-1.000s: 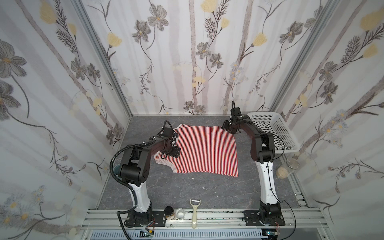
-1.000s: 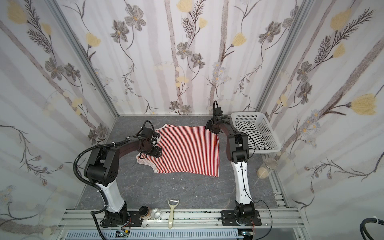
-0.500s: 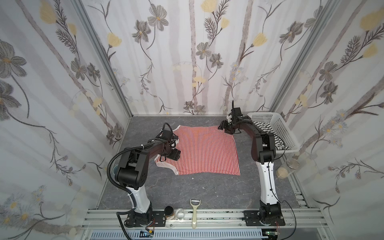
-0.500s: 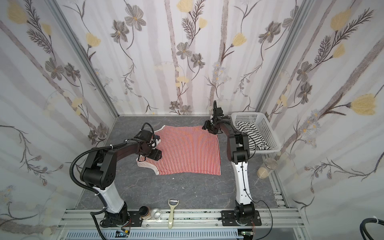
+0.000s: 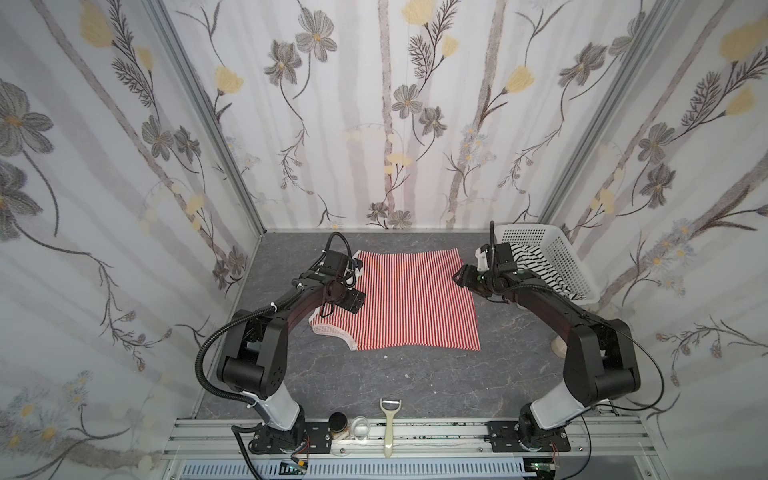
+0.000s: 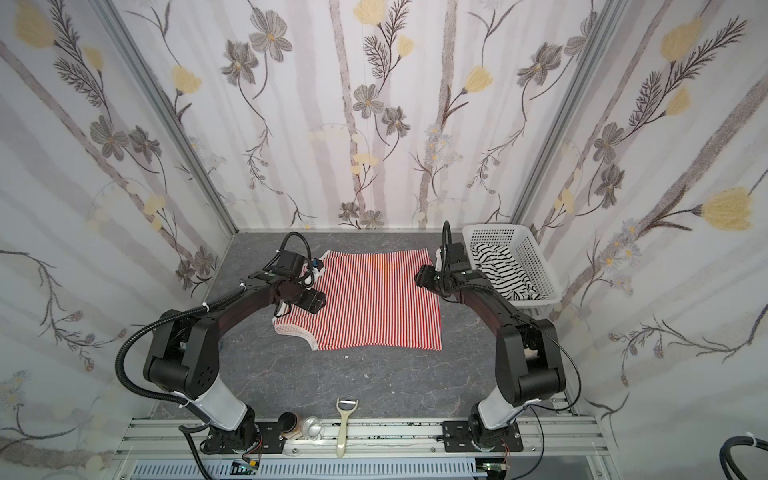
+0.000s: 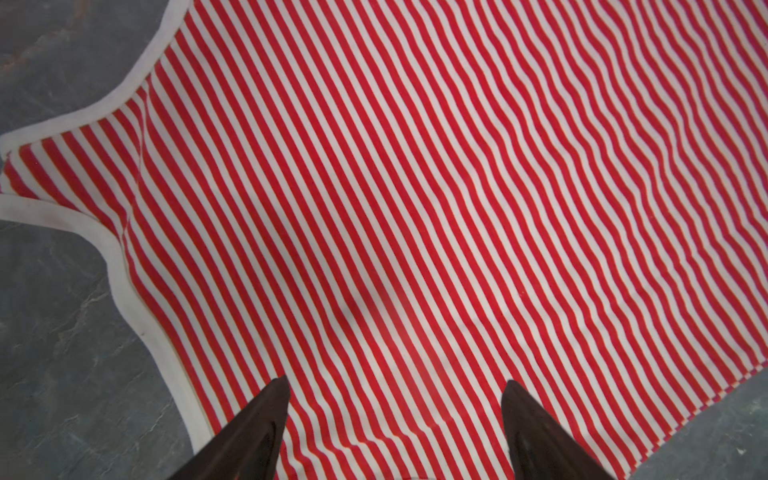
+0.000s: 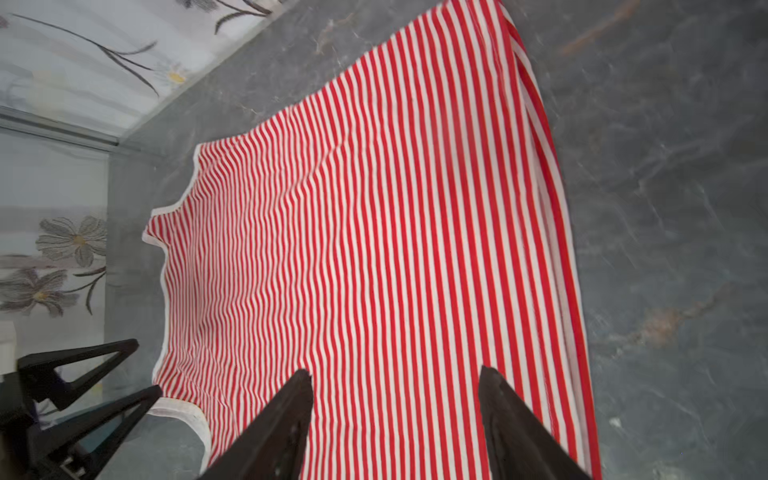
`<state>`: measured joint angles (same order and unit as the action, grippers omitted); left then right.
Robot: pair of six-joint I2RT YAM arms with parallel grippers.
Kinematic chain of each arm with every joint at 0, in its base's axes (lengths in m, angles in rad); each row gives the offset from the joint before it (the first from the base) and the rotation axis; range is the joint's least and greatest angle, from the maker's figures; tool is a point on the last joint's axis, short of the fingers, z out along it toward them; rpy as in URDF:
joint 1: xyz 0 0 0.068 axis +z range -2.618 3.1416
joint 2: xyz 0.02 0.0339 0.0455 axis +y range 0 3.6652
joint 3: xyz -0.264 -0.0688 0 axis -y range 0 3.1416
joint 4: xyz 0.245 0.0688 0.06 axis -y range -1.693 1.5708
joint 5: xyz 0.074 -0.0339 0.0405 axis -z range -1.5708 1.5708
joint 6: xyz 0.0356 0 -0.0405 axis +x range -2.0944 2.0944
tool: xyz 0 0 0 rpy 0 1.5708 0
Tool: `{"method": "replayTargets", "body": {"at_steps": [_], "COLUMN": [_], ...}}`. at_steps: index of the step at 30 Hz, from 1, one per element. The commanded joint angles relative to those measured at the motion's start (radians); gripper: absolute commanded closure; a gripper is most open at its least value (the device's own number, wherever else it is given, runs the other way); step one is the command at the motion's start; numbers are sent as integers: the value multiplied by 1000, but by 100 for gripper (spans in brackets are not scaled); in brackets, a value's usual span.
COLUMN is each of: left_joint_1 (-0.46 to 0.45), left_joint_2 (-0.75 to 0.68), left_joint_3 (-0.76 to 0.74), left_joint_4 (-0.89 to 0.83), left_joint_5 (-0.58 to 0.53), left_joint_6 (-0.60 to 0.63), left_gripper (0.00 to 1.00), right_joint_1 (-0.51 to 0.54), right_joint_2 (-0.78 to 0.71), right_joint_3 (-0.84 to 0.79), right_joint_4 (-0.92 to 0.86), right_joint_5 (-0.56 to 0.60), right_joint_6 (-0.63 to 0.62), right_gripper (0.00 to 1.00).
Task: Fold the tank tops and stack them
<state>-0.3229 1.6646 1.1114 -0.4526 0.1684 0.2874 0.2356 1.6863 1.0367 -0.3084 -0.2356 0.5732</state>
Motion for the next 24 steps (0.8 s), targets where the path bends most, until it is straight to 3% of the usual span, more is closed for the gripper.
{"method": "replayTargets", "body": {"at_steps": [1, 5, 13, 24], "left_joint_1": [-32, -83, -154, -182], "left_joint_2": [-20, -69, -161, -187], "left_joint_3": [-29, -89, -192, -265], "left_joint_4": [-5, 0, 9, 33], "left_joint_5": [-15, -14, -37, -44], "left_joint_6": [59, 110, 166, 167], "left_gripper": [20, 23, 26, 27], "right_joint_1": [18, 55, 73, 76], "right_joint_2": [-140, -291, -497, -439], "right_joint_3": [-150, -313, -589, -682], "right_joint_4": [67, 26, 45, 160], "right_joint_5": [89, 150, 144, 112], "right_joint_6": [53, 98, 220, 258], "right_gripper": [36, 37, 46, 55]}}
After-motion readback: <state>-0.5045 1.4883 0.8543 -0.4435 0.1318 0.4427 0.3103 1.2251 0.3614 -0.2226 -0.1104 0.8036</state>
